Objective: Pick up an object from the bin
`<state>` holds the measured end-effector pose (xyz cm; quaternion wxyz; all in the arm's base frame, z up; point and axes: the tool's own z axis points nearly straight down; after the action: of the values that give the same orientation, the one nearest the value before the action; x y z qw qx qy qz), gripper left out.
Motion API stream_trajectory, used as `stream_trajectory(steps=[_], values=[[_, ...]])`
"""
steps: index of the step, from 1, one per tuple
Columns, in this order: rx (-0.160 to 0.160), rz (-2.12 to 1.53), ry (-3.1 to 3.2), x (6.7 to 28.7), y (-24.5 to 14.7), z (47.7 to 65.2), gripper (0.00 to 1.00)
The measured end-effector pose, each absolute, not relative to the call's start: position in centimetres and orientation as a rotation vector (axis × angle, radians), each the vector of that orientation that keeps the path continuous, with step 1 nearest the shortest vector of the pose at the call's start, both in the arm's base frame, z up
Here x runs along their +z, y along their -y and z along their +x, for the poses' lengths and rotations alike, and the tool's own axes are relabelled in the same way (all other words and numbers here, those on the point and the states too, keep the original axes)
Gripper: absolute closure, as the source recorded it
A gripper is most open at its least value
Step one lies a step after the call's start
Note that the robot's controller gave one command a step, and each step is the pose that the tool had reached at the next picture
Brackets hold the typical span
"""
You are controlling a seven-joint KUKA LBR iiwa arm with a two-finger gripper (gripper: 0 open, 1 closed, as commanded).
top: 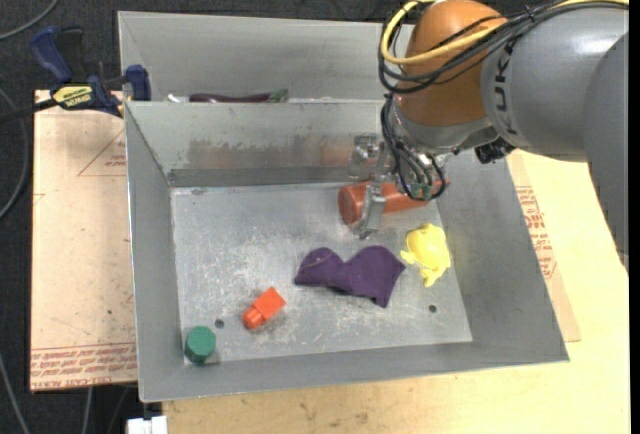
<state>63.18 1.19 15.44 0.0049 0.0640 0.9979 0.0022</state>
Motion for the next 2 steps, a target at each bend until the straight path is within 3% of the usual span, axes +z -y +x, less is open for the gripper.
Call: stream_trajectory(steps=[1, 2], values=[[0.005, 0.083, -3.126, 13.7, -0.5, 64.7, 0.0], [0.007, -0.088, -3.128, 9.6, 4.0, 64.6, 1.0]])
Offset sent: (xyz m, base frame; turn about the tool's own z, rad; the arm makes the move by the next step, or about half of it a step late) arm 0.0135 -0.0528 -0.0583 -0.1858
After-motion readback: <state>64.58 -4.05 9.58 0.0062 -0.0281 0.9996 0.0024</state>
